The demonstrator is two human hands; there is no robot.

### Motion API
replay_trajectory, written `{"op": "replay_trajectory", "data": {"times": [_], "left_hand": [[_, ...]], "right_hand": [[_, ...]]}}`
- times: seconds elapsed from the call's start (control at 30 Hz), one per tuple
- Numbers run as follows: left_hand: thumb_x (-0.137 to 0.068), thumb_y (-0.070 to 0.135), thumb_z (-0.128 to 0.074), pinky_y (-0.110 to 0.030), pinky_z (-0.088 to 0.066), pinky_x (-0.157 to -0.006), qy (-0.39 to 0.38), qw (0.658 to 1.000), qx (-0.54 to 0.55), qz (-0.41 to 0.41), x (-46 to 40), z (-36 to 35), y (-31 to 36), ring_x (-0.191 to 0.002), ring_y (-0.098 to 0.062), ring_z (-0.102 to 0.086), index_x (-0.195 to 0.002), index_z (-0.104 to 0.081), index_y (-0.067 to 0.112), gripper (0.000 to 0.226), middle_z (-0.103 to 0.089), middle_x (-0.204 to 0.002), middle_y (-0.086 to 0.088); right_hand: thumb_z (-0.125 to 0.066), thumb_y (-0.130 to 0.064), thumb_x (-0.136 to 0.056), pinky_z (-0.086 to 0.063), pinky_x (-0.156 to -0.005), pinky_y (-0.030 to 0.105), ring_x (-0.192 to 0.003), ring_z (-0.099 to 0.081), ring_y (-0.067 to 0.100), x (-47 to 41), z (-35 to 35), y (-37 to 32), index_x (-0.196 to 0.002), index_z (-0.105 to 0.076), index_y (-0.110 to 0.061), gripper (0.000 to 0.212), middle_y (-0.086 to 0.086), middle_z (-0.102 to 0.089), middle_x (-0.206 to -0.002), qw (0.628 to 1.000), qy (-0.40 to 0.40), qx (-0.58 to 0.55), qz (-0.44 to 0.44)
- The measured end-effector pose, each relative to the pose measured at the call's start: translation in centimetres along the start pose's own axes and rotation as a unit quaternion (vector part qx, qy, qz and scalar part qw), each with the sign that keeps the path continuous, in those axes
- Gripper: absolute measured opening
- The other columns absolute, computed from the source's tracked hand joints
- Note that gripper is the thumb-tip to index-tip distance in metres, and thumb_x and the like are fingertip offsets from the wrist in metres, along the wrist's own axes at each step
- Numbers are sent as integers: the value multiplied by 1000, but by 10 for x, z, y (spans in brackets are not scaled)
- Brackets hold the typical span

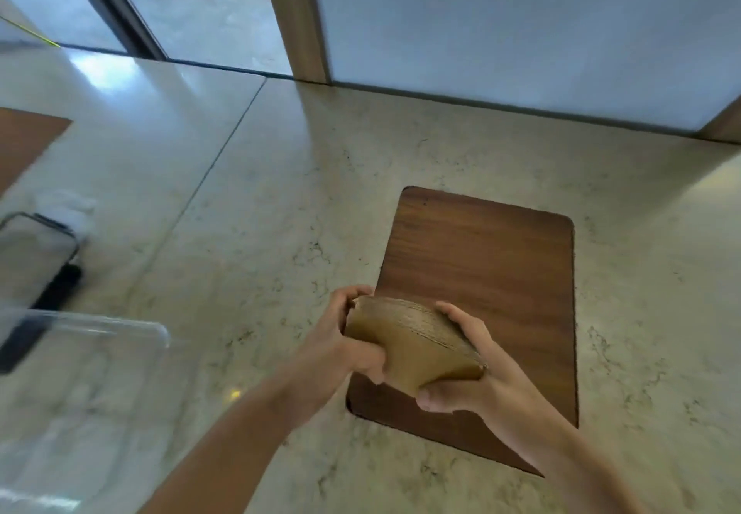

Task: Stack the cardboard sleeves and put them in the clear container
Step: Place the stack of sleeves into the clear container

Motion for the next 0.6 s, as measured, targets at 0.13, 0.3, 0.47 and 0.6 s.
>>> {"op": "replay_trajectory", "data": {"times": [0.13, 0.3, 0.47, 0.6], "left_hand": [[-44, -4, -61, -29, -53, -59, 54, 997, 31, 35, 33, 37, 27, -85, -24, -58, -140, -49, 16, 99, -56, -101, -14], [-45, -7, -53, -35, -57, -60, 120, 992, 28, 39, 93, 107, 59, -70, -22, -57, -104, -56, 4, 60, -55, -79, -9], [-48, -9, -52, -39, -63, -66, 157, 984, 73, 34, 142, 184, 76, -87, -30, -58, -121, -60, 16, 77, -57, -101, -13], [-50, -9, -52, -53, -62, -84, 168, 981, 96, 34, 181, 248, 69, -103, -38, -60, -139, -59, 36, 99, -52, -122, -18]], "right_hand": [[-91, -13, -49, -56, -63, 20, -81, -72, 12, -13, -48, -24, -153, -36, -26, 118, 2, -48, -139, 999, -33, -38, 1], [-93, -36, -42, -57, -86, 27, -121, -61, 13, -39, -134, -56, -154, -34, -37, 126, -8, -54, -141, 996, -86, -39, 5], [-93, -44, -46, -47, -94, 28, -127, -55, 7, -59, -216, -86, -160, -26, -39, 132, -13, -54, -143, 993, -120, 0, 5], [-93, -42, -51, -56, -89, 20, -107, -67, -4, -72, -287, -100, -144, -51, -25, 103, -22, -69, -119, 984, -164, 67, 8]]}}
Point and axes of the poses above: each hand's wrist, its own x-axis away from the middle knuckle, its own z-axis out of the back of the hand, y = z × x, the point moved 8 cm from there along -x, towards the middle knuckle
